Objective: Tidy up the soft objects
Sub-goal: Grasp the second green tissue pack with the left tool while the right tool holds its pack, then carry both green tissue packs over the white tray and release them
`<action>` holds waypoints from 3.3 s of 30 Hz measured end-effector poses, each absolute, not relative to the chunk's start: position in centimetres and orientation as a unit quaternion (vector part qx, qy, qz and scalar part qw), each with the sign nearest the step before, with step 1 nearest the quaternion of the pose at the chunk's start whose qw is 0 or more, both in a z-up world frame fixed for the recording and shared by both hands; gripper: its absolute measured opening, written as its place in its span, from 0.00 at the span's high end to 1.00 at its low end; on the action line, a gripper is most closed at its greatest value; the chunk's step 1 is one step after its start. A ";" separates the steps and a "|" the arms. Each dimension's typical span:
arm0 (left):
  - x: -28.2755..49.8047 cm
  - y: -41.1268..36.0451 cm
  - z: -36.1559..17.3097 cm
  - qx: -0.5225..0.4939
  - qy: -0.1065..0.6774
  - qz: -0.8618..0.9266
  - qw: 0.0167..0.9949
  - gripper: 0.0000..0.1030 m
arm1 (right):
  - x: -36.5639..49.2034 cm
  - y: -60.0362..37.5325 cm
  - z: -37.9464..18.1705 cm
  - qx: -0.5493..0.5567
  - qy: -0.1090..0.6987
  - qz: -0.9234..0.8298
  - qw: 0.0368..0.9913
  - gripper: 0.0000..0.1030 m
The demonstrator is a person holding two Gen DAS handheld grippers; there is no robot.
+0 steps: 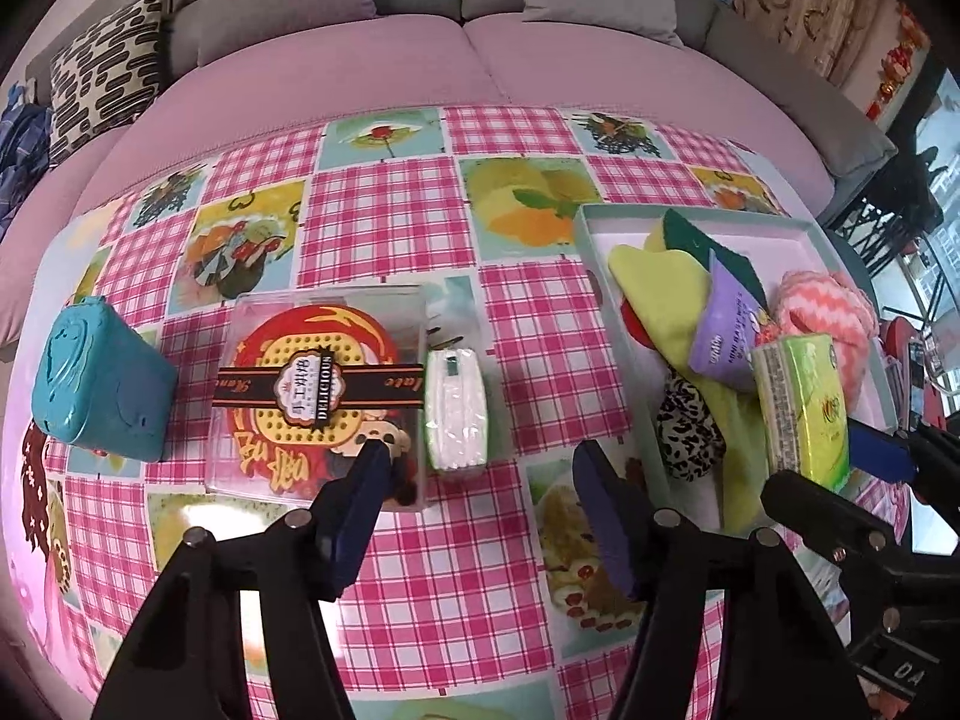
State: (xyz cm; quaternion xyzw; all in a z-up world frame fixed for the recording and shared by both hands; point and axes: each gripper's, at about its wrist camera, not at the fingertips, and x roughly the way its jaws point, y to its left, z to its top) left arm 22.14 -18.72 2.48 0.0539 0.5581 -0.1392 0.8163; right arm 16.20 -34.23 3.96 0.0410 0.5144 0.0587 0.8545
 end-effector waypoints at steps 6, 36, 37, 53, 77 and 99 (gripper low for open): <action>22.0 -19.0 2.5 0.059 0.554 -0.148 0.817 0.37 | 15.9 -34.7 3.5 0.048 0.517 0.055 0.853 0.48; 20.8 -22.5 2.5 0.075 0.528 -0.208 0.820 0.37 | 14.3 -38.5 2.0 0.103 0.502 0.045 0.858 0.48; 20.7 -22.7 2.5 0.077 0.529 -0.210 0.819 0.37 | 14.3 -38.6 2.0 0.103 0.502 0.044 0.858 0.48; 23.0 -23.6 0.1 0.095 0.569 -0.150 0.803 0.37 | 14.3 -38.8 2.0 0.104 0.504 0.040 0.857 0.48; 24.5 -24.9 -2.6 0.114 0.591 -0.114 0.790 0.36 | 14.6 -38.8 1.0 0.104 0.512 0.038 0.852 0.48; 24.1 -25.5 -3.0 0.151 0.584 -0.127 0.788 0.37 | 14.7 -38.6 1.0 0.103 0.513 0.040 0.851 0.48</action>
